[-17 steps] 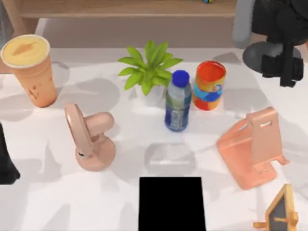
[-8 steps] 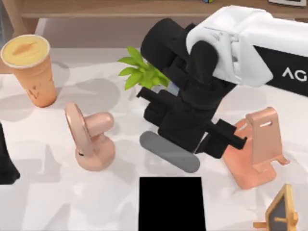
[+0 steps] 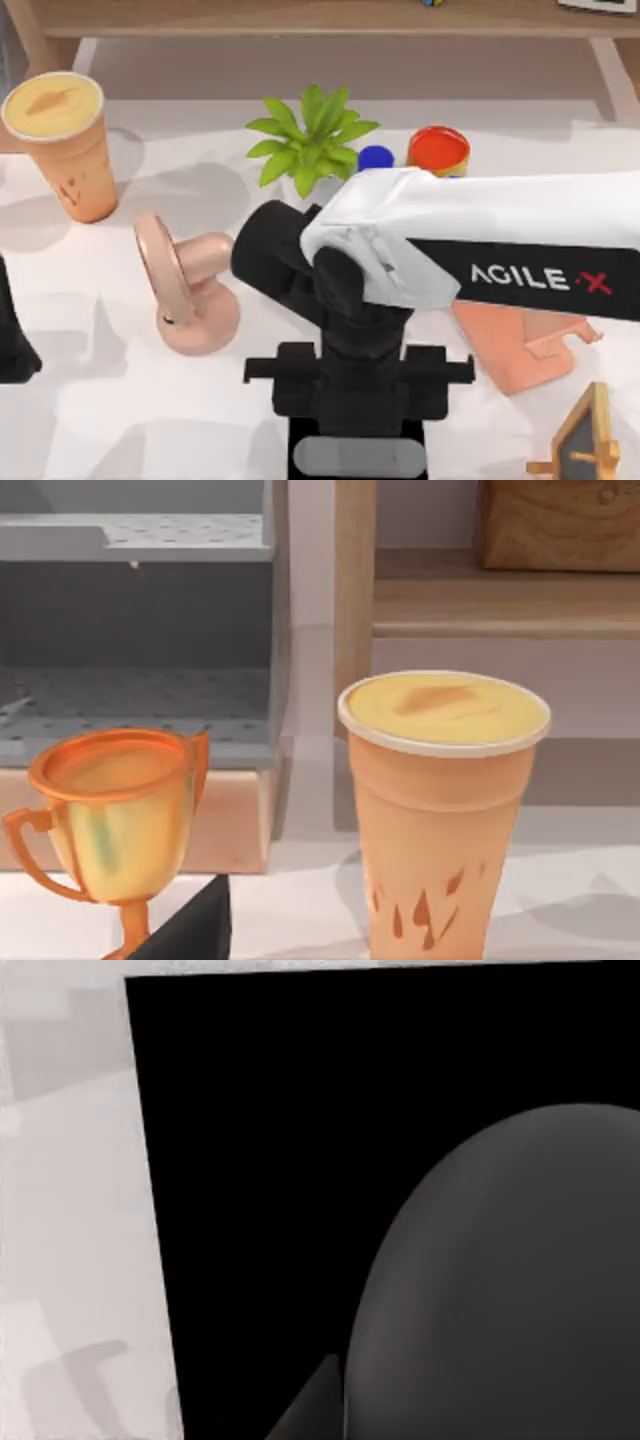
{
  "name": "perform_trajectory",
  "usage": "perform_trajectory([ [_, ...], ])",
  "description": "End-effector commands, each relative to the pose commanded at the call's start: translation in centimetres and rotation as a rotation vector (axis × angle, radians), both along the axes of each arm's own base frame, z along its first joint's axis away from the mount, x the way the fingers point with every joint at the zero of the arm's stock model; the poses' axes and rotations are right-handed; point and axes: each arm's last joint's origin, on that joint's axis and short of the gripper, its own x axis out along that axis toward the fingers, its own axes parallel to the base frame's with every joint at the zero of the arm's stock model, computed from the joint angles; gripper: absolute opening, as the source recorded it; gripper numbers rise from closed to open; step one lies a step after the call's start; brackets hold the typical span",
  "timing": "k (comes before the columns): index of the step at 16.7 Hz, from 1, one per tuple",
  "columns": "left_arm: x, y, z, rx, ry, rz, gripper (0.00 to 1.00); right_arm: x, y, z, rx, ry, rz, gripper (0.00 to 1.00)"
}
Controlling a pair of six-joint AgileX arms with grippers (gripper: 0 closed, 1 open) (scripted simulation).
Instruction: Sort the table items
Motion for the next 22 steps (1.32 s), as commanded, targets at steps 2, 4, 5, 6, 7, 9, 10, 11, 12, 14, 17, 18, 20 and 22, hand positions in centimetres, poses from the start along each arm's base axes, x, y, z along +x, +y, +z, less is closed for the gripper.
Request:
perform_trajectory([
  [2,0.0,0.0,0.0,0.0,0.0,0.0,1.0,0.0,0.0,0.0,0.0,0.0,0.0,0.0],
  [4,0.0,0.0,0.0,0.0,0.0,0.0,1.0,0.1,-0.1,0.1,0.001,-0.002,-0.008,0.0],
  [5,0.0,0.0,0.0,0.0,0.0,0.0,1.0,0.1,-0.1,0.1,0.001,-0.003,-0.007,0.0],
  [6,0.0,0.0,0.0,0.0,0.0,0.0,1.0,0.1,-0.1,-0.1,0.001,-0.002,-0.005,0.0],
  [7,0.0,0.0,0.0,0.0,0.0,0.0,1.0,0.1,-0.1,-0.4,0.0,0.0,-0.003,0.0],
  [9,0.0,0.0,0.0,0.0,0.0,0.0,1.0,0.0,0.0,-0.9,-0.001,0.001,-0.001,0.0],
  [10,0.0,0.0,0.0,0.0,0.0,0.0,1.0,0.0,0.0,-1.0,0.0,0.0,0.0,0.0],
  [11,0.0,0.0,0.0,0.0,0.0,0.0,1.0,0.0,0.0,-1.0,0.0,0.0,0.0,0.0],
  [12,0.0,0.0,0.0,0.0,0.0,0.0,1.0,0.0,0.0,-1.0,0.0,0.0,0.0,0.0],
  [14,0.0,0.0,0.0,0.0,0.0,0.0,1.0,0.0,0.0,-1.0,0.0,0.0,0.0,0.08],
  [17,0.0,0.0,0.0,0.0,0.0,0.0,1.0,0.0,0.0,-1.0,0.0,0.0,0.0,0.3],
  [18,0.0,0.0,0.0,0.0,0.0,0.0,1.0,0.0,0.0,-1.0,0.0,0.0,0.0,0.38],
  [20,0.0,0.0,0.0,0.0,0.0,0.0,1.0,0.0,0.0,-1.0,0.0,0.0,0.0,0.53],
  [22,0.0,0.0,0.0,0.0,0.0,0.0,1.0,0.0,0.0,-1.0,0.0,0.0,0.0,0.68],
])
